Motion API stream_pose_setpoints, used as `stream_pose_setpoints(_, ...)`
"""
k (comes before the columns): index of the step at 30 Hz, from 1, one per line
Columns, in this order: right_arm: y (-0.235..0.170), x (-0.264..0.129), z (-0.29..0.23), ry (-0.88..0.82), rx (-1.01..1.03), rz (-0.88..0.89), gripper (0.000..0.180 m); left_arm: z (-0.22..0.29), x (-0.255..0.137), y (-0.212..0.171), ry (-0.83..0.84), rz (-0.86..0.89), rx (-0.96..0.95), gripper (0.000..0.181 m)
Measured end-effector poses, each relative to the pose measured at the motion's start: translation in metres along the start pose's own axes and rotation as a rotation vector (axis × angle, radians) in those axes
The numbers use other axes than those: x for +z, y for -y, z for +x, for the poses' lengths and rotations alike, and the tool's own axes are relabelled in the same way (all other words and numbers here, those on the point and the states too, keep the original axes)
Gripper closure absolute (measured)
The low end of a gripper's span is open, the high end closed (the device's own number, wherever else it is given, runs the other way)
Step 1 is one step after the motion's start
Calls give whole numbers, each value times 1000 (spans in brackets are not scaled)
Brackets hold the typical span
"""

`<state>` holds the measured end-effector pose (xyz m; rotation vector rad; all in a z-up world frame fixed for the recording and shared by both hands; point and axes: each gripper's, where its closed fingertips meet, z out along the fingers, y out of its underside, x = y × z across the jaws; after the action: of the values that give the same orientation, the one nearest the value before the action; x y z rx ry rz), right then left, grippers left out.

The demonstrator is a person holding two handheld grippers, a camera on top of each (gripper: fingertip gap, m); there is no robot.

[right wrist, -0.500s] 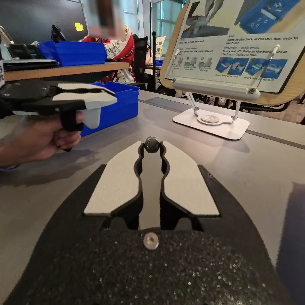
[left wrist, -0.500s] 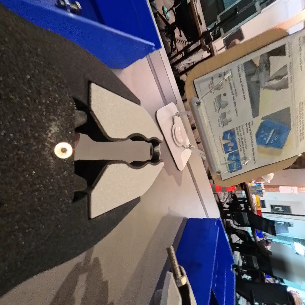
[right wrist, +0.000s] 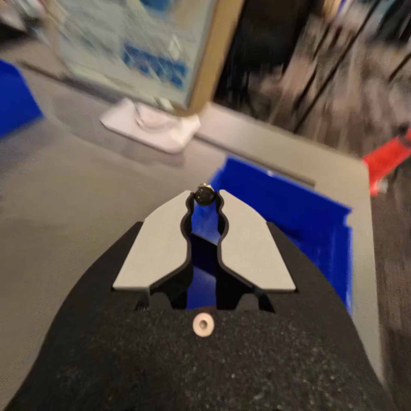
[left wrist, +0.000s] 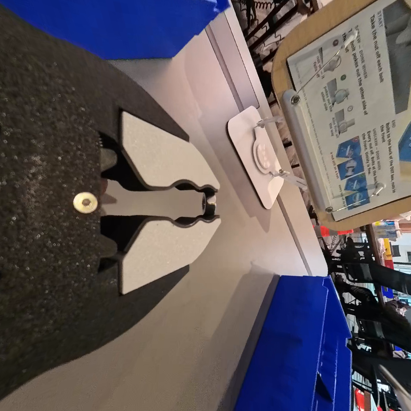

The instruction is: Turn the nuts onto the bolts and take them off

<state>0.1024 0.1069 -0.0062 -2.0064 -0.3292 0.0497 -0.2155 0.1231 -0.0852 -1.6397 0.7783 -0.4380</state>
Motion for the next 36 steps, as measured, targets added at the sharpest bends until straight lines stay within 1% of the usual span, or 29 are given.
stream_pose_setpoints(2,-33,28,45,9,64,-234,161,6,1,-3,-24,-19,9,162)
stream_pose_setpoints(4,-61,51,61,71,87,-403,161,12,2,-4,-36,-26,40,162)
stream_pose_setpoints(8,-91,91,74,109,15,-584,161,11,1,-2,29,-4,188,162)
stream_pose_setpoints(10,-101,108,72,154,-33,-630,161,12,0,0,49,9,238,162)
stream_pose_setpoints(12,-106,119,74,162,-65,-657,160,14,-1,1,51,10,251,162)
stream_pose_setpoints(14,-115,121,75,181,-87,-715,160,15,0,0,41,1,252,162)
stream_pose_setpoints(18,-136,109,91,144,-183,-876,161,12,1,-1,42,-9,245,162)
stream_pose_setpoints(21,-143,99,97,143,-175,-942,160,14,3,-4,29,-25,239,162)
stream_pose_setpoints(24,-146,94,98,160,-151,-969,160,16,4,-7,32,-33,269,162)
stream_pose_setpoints(27,-154,83,103,161,-137,-1039,160,18,4,-8,42,-35,307,162)
stream_pose_setpoints(29,-163,78,111,125,-147,-1074,160,20,4,-8,39,-36,317,162)
stream_pose_setpoints(31,-162,79,110,128,-126,-1053,160,21,5,-8,36,-38,319,162)
stream_pose_setpoints(36,-162,81,112,111,-139,-1082,161,23,8,-14,22,-65,320,162)
